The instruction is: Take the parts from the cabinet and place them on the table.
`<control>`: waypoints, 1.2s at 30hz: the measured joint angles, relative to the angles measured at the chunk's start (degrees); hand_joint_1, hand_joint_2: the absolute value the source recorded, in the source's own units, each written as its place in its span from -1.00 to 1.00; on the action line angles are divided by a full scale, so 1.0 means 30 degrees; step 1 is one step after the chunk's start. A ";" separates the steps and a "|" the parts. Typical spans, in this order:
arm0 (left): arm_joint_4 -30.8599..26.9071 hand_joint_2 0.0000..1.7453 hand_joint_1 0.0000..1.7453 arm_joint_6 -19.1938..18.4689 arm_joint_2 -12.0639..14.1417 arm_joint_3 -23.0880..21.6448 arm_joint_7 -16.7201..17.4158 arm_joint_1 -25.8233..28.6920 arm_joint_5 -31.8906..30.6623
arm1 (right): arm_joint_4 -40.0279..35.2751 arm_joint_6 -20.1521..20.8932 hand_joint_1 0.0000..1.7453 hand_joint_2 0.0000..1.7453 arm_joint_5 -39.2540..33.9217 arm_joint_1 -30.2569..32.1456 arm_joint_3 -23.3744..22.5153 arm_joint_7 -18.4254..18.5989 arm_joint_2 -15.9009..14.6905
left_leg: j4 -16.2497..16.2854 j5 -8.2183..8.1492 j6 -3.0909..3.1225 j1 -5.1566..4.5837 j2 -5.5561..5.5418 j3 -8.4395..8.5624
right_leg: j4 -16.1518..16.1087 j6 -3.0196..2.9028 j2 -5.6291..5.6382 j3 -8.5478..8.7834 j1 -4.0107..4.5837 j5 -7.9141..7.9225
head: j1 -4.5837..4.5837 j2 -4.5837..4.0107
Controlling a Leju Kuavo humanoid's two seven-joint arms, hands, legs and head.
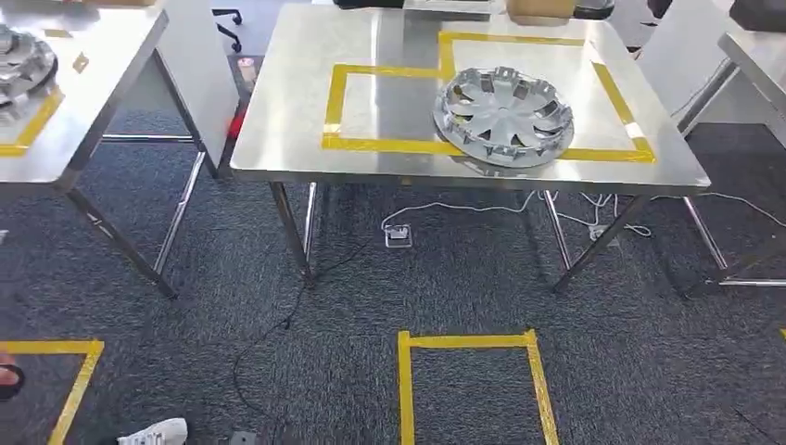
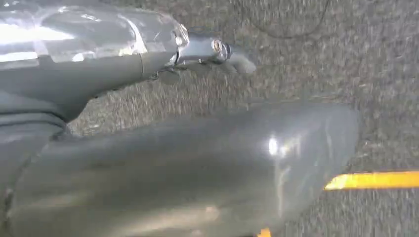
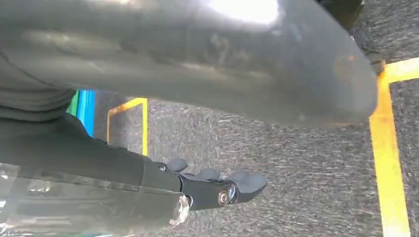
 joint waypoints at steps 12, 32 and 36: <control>0.0000 -1.00 -1.00 0.0015 -0.0124 0.0000 -0.0036 0.0031 -0.0044 | 0.0007 -0.0007 -1.00 -1.00 0.0080 -0.0048 -0.0081 -0.0015 -0.0066 | 0.0065 0.0593 -0.0884 0.0067 0.0004 -0.0683 | -0.5431 -0.1037 -0.0115 0.3385 0.0104 0.2446 | 0.0627 0.0000; 0.0007 -1.00 -1.00 0.0015 -0.0037 -0.0007 -0.0094 -0.0010 -0.0153 | 0.0066 0.0109 -1.00 -1.00 0.0051 -0.0014 -0.0124 -0.0015 -0.0008 | -0.0029 0.0015 0.0052 -0.0045 0.0012 0.0014 | 0.1185 -0.0019 0.0040 -0.0247 -0.0059 -0.0456 | 0.0051 0.0000; 0.0007 -1.00 -1.00 0.0007 0.0022 -0.0007 -0.0095 -0.0011 -0.0153 | 0.0073 0.0131 -1.00 -1.00 0.0051 -0.0020 -0.0139 -0.0015 0.0000 | -0.0033 0.0279 -0.0085 -0.0105 -0.0018 -0.0222 | -0.3014 -0.0388 0.0047 0.2457 -0.0016 0.1840 | 0.0358 0.0000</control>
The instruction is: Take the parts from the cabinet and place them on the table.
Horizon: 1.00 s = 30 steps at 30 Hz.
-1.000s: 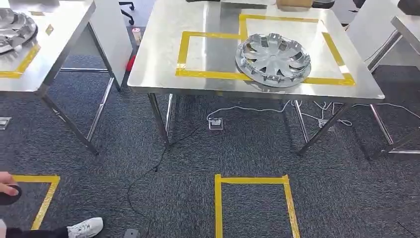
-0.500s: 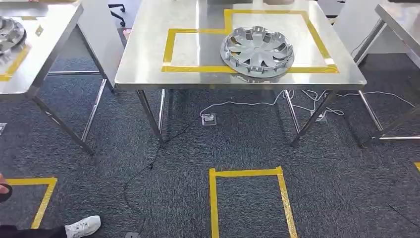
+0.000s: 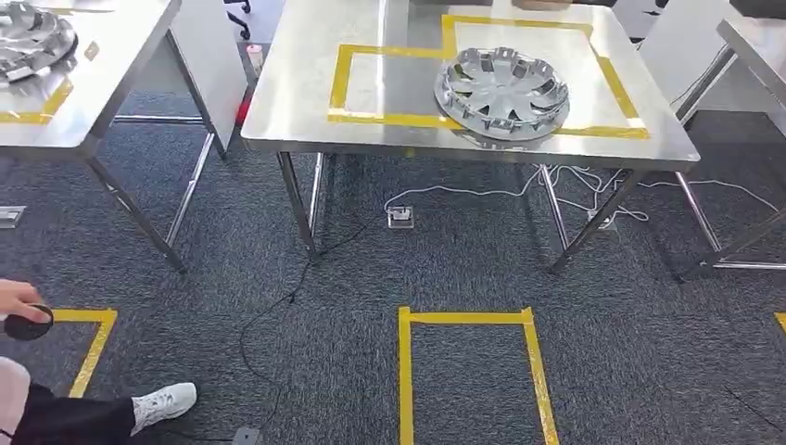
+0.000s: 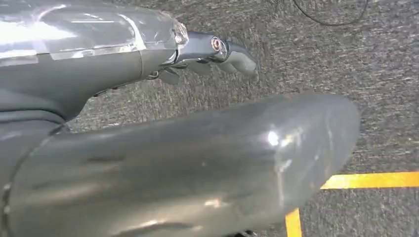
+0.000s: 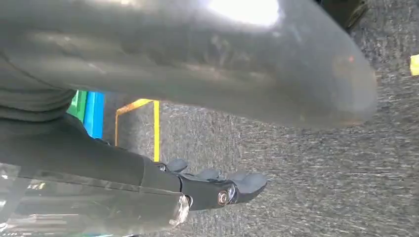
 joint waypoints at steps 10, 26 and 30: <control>0.0000 -1.00 -1.00 -0.0058 -0.0044 -0.0007 0.0014 -0.0002 0.0000 | 0.0015 0.0029 -1.00 -1.00 0.0015 -0.0043 -0.0313 0.0022 0.0022 | 0.3713 -0.2536 -0.0885 -0.0002 0.0015 -0.1716 | -0.2339 -0.0830 -0.0161 0.0288 0.0079 0.0958 | -0.0584 0.0000; 0.0000 -1.00 -1.00 -0.0022 -0.0051 -0.0015 -0.0240 0.0014 0.0051 | 0.0022 -0.0022 -1.00 -1.00 0.0598 -0.0012 -0.0466 0.0007 0.0124 | -0.0040 -0.0498 0.0140 0.0058 0.0049 0.0573 | 0.3951 0.0357 -0.0036 -0.2754 -0.0010 -0.2043 | -0.0401 0.0000; 0.0000 -1.00 -1.00 -0.0022 -0.0037 -0.0015 -0.0248 0.0025 0.0058 | 0.0022 -0.0022 -1.00 -1.00 0.0692 0.0031 -0.0598 0.0007 0.0124 | -0.0034 -0.0439 0.0060 0.0010 0.0002 0.0610 | 0.1014 0.0034 -0.0031 -0.1018 -0.0008 0.0083 | -0.0219 0.0000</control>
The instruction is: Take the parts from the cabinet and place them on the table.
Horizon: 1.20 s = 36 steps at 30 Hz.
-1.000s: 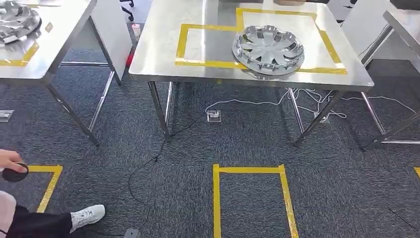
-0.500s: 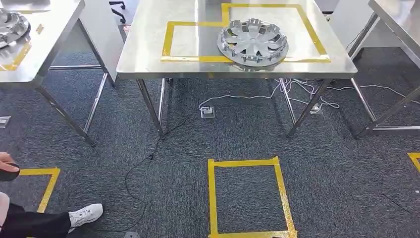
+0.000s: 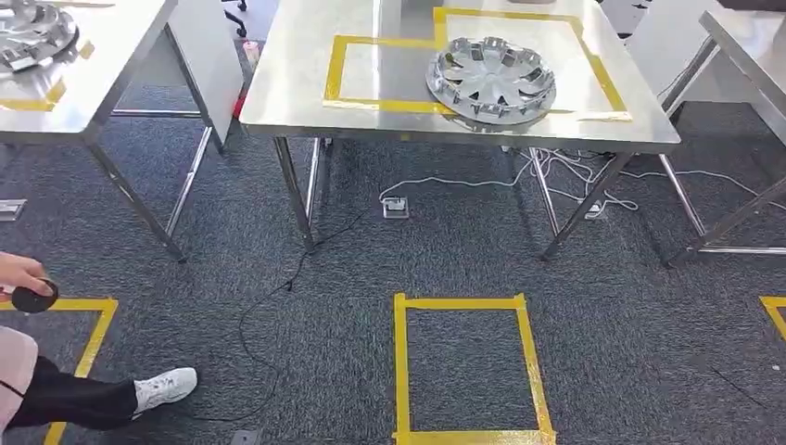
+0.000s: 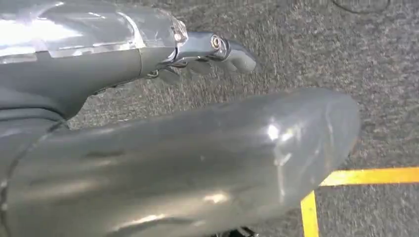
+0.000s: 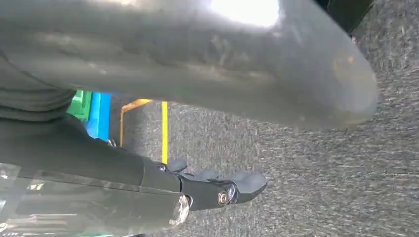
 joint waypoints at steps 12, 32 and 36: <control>0.0007 -1.00 -1.00 -0.0029 -0.0102 -0.0066 0.0015 0.0005 0.0007 | 0.0000 -0.0007 -1.00 -1.00 0.0080 -0.0064 -0.0189 0.0000 -0.0007 | 0.5038 -0.3013 -0.0931 -0.0076 0.0013 -0.2196 | -0.3009 -0.0885 -0.0176 0.0530 0.0169 0.1226 | -0.0598 0.0000; 0.0007 -1.00 -1.00 -0.0022 -0.0066 -0.0313 -0.0007 -0.0094 0.0022 | 0.0029 0.0000 -1.00 -1.00 0.0248 -0.0079 -0.0197 -0.0073 -0.0022 | 0.0010 0.1199 0.0057 -0.0129 0.0003 -0.1513 | -0.0241 -0.0046 0.0038 0.1312 0.0086 -0.0391 | -0.0189 0.0000; -0.0007 -1.00 -1.00 -0.0022 -0.0080 -0.0328 -0.0029 -0.0119 0.0022 | 0.0044 0.0021 -1.00 -1.00 0.0277 -0.0219 -0.0197 -0.0131 -0.0007 | -0.0156 0.1863 -0.0411 -0.0067 0.0078 -0.1674 | -0.3501 -0.0486 0.0084 0.3062 0.0317 -0.0585 | -0.0248 0.0000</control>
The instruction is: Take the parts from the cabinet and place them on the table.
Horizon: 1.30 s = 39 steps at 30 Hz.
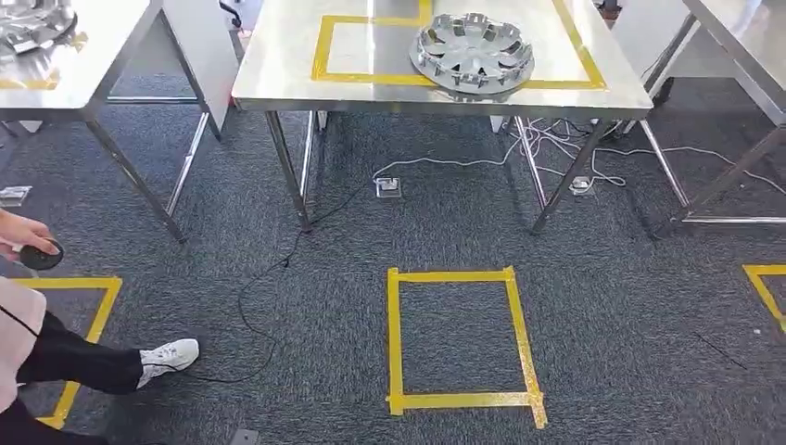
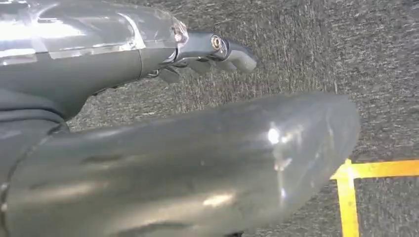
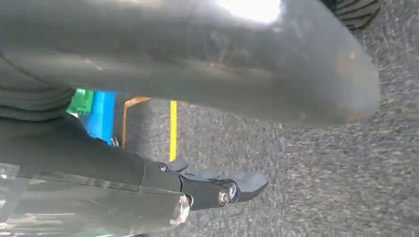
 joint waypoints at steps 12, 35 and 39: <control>0.0007 -1.00 -1.00 0.0036 0.0022 -0.0153 -0.0066 0.0064 0.0000 | 0.0015 0.0000 -1.00 -1.00 0.0131 0.0117 -0.0270 -0.0029 0.0015 | 0.1139 -0.1570 -0.0412 0.0001 -0.0040 0.1871 | 0.0433 -0.0340 -0.0232 -0.2158 -0.0030 0.1555 | -0.0444 0.0000; 0.0015 -1.00 -1.00 0.0117 -0.0022 -0.0247 -0.0052 0.0092 0.0036 | 0.0036 -0.0057 -1.00 -1.00 0.0458 0.0232 -0.0773 -0.0277 -0.0022 | -0.0126 -0.2022 0.0372 -0.0154 -0.0069 0.1943 | 0.0601 0.0992 -0.0089 -0.1824 -0.0711 0.1045 | -0.0072 0.0000; 0.0007 -1.00 -1.00 0.0116 -0.0029 -0.0270 -0.0051 0.0090 0.0036 | 0.0036 -0.0102 -1.00 -1.00 0.0532 0.0169 -0.0845 -0.0270 -0.0029 | -0.0147 -0.2017 0.0301 -0.0090 -0.0070 0.1947 | 0.0611 0.0949 -0.0095 -0.1812 -0.0691 0.1017 | -0.0080 0.0000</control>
